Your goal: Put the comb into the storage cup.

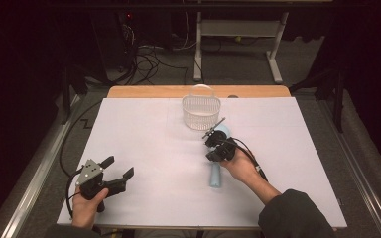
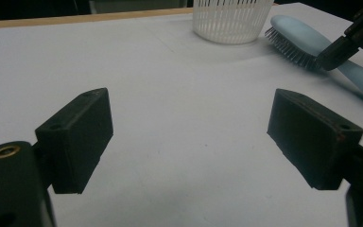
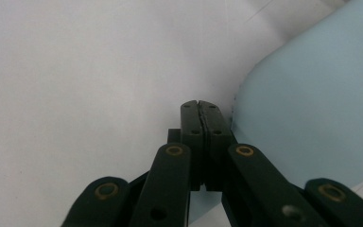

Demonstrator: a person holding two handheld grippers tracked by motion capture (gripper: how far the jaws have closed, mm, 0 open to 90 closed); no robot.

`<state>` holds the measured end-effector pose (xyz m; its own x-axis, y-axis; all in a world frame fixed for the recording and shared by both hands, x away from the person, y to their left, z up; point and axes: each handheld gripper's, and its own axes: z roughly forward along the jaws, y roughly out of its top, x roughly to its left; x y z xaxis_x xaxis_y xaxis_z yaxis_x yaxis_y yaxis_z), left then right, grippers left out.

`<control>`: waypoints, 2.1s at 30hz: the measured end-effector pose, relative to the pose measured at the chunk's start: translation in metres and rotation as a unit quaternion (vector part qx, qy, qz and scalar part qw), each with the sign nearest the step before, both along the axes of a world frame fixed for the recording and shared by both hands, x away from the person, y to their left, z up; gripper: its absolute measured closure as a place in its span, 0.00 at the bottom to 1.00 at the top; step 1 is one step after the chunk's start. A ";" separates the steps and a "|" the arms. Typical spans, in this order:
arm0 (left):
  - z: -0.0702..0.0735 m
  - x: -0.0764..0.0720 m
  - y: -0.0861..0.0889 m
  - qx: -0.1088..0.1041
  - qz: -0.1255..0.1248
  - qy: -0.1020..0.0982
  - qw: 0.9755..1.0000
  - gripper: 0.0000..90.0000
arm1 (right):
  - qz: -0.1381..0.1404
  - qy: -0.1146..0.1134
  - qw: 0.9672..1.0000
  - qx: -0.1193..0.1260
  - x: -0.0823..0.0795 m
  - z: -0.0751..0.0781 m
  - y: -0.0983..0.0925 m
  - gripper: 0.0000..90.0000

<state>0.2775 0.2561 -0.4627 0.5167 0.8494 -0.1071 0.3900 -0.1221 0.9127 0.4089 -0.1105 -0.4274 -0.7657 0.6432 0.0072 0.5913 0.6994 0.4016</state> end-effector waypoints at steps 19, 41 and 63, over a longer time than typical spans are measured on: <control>0.000 0.000 0.000 0.000 0.000 -0.001 1.000 0.18 | 0.002 0.000 1.000 0.001 -0.011 0.004 -0.008 1.00; 0.000 0.000 0.000 0.001 0.001 -0.001 1.000 0.18 | 0.008 -0.005 1.000 -0.006 -0.021 0.002 -0.019 1.00; 0.000 0.000 0.000 0.001 0.003 -0.001 1.000 0.18 | -0.015 -0.004 1.000 -0.005 -0.025 -0.001 -0.046 1.00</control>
<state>0.2773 0.2563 -0.4629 0.5116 0.8530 -0.1033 0.3882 -0.1222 0.9134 0.3842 -0.1560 -0.4281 -0.7458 0.6661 -0.0064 0.6086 0.6854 0.3998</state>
